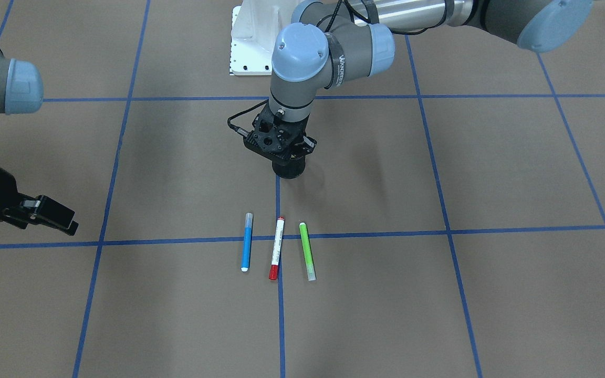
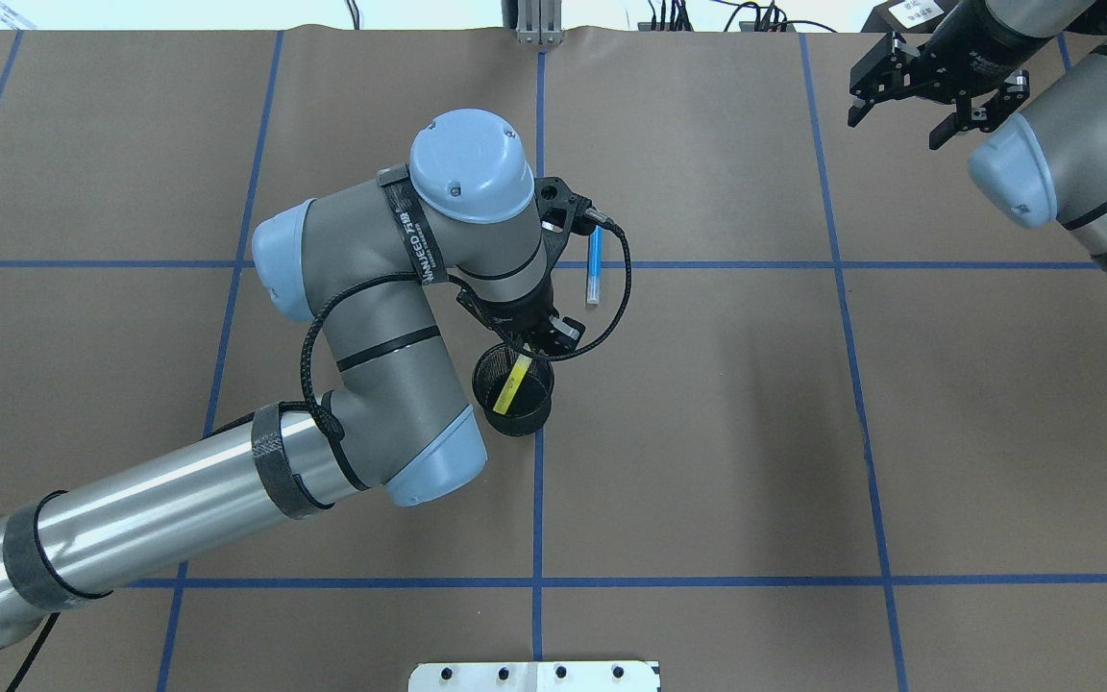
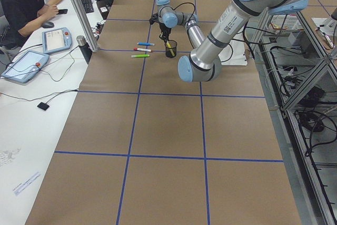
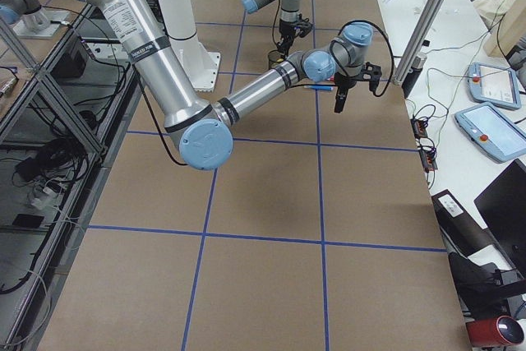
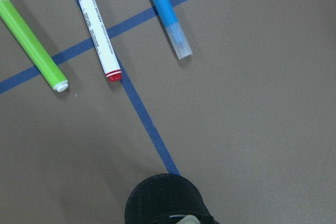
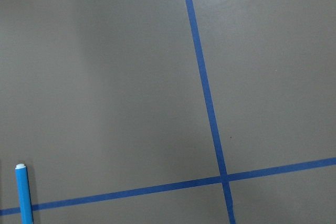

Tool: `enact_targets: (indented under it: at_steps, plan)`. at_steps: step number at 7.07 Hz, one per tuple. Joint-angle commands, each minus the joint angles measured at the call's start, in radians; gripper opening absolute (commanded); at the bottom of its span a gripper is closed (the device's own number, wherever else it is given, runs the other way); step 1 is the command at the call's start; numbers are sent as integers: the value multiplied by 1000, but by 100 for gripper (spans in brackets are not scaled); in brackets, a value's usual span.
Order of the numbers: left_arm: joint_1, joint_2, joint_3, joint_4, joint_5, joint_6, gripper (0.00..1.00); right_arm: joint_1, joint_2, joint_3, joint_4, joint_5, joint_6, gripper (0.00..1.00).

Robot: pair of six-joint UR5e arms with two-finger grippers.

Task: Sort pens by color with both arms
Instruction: 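Lower the left gripper onto the yellow highlighter in the cup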

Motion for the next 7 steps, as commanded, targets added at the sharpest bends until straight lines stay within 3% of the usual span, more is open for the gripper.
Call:
enact_targets:
  at_steps: [1, 2, 7]
  plan:
    - [0, 0, 0, 0, 4, -1, 28, 0, -1, 3, 0, 0, -1, 99]
    - [0, 0, -1, 1, 4, -6, 19, 0, 0, 4, 0, 0, -1, 99]
    - [-22, 0, -98, 79, 4, -9, 17, -1, 0, 4, 0, 0, 1, 99]
